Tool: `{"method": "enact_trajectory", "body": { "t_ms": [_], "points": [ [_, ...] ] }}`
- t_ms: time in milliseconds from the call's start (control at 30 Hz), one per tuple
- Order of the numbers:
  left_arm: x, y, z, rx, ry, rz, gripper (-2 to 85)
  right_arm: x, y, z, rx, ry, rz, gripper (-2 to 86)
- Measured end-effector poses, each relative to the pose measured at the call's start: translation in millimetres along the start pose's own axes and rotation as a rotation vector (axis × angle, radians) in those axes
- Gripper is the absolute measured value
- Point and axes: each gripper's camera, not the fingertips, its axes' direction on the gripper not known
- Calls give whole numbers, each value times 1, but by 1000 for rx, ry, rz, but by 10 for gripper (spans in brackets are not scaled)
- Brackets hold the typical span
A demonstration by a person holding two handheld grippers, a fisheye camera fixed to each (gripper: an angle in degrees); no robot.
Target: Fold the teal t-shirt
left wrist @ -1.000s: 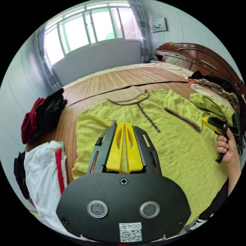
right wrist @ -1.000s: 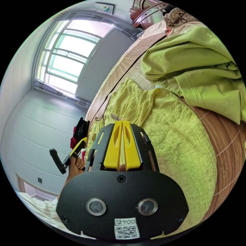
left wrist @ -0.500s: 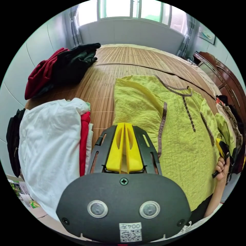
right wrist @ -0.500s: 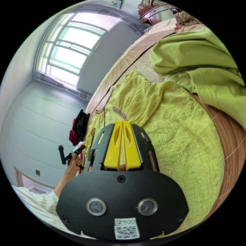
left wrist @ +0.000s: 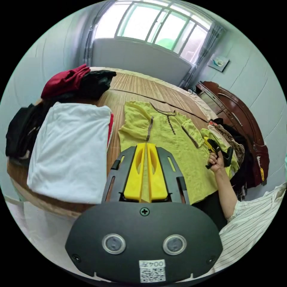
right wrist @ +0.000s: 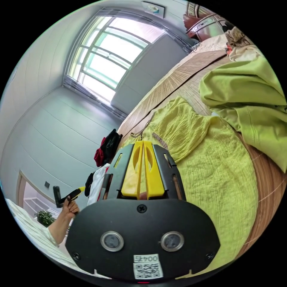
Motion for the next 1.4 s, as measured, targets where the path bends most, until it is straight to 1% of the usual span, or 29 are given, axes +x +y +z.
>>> {"method": "enact_trajectory", "body": {
  "t_ms": [67,100,167,267,300,367,467,600,733,833,933,1067,1133,1267,1333,1400],
  "points": [
    [-41,50,-89,62,106,-166,8,-19,17,-10,22,17,-24,-8],
    [-50,62,-109,85,129,-205,8,-32,31,-16,22,19,-33,-8],
    [-85,113,-190,188,175,-349,7,-51,54,-29,24,25,-17,-8],
    [-105,159,-259,247,252,-394,5,-93,90,-64,13,15,-24,-8],
    [-108,165,-268,252,274,-399,5,-110,109,-86,29,25,-33,-8],
    [-117,188,-294,282,393,-421,3,-128,136,-122,34,29,-44,-8],
    [-121,206,-307,296,493,-434,3,-142,172,-191,44,65,-38,-8],
    [-115,215,-301,243,481,-423,3,-138,199,-301,82,128,0,-7],
    [-110,206,-286,128,465,-406,6,-133,221,-405,165,211,62,-5],
    [-104,192,-282,49,434,-371,14,-123,234,-449,199,275,112,1],
    [-94,182,-281,-5,413,-332,27,-102,236,-458,154,255,192,25],
    [-85,176,-277,-57,411,-318,48,-75,224,-437,63,243,231,69],
    [-84,175,-277,-67,412,-331,60,-51,207,-419,8,178,279,95],
    [-82,177,-281,-71,416,-367,71,-8,174,-408,6,103,399,96],
    [-81,179,-285,-65,416,-385,70,26,162,-407,12,-22,547,92],
    [-80,182,-288,-59,419,-398,69,40,161,-405,6,-64,615,97]
  ]
}}
